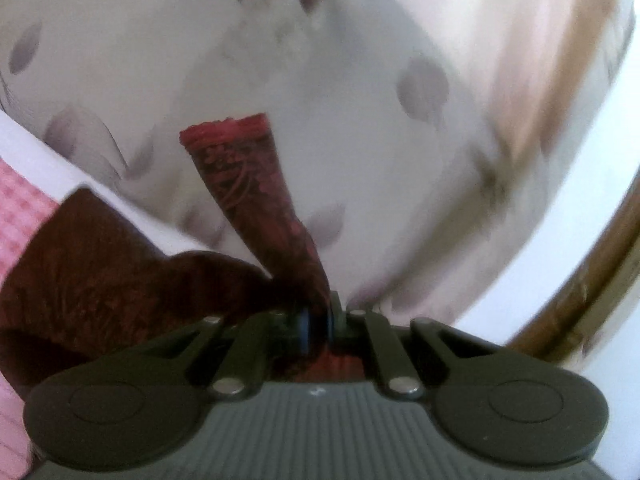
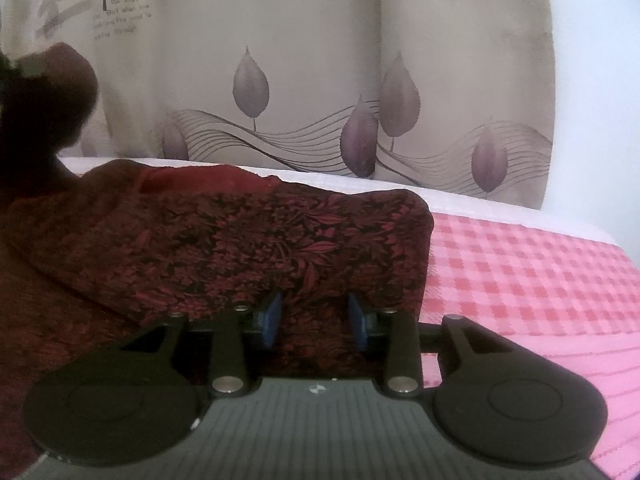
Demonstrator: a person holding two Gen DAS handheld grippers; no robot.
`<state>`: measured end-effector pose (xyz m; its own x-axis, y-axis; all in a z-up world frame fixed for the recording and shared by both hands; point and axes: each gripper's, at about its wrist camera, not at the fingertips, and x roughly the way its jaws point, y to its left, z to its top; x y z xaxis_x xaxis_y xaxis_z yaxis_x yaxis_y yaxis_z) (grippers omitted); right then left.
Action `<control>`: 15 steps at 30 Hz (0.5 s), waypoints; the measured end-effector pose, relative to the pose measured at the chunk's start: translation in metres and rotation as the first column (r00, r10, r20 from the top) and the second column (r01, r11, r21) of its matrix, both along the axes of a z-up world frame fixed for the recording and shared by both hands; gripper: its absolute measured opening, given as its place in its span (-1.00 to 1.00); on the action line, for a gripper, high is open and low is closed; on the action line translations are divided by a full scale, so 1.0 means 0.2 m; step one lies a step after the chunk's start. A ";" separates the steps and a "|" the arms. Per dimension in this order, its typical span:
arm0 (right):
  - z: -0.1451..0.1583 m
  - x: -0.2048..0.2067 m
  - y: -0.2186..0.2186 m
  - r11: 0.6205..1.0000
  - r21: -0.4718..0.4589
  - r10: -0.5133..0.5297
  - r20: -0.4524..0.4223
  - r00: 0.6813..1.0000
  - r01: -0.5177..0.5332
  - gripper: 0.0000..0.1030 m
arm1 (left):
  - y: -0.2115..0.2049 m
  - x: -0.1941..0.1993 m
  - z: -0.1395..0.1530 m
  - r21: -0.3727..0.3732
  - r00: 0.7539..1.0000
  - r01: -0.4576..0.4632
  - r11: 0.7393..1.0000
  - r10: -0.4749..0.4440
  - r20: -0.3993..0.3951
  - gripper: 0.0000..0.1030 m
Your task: Fold small clothes
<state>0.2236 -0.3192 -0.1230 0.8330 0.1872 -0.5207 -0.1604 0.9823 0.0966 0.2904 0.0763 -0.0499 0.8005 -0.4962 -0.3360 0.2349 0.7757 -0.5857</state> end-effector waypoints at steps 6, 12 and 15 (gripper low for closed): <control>0.00 0.00 0.00 1.000 0.002 0.000 0.001 1.000 0.000 -0.22 | -0.17 -0.02 -0.12 0.093 0.999 0.051 0.994 -0.050 -0.014 -0.85; 0.00 0.00 0.00 1.000 0.005 0.000 0.001 1.000 0.000 -0.21 | -0.29 -0.06 -0.16 0.172 0.998 0.068 0.983 -0.070 0.005 -0.84; 0.00 0.00 0.00 1.000 0.009 0.000 0.001 1.000 0.000 -0.20 | -0.32 -0.09 -0.17 0.225 0.996 0.082 0.971 -0.088 0.016 -0.84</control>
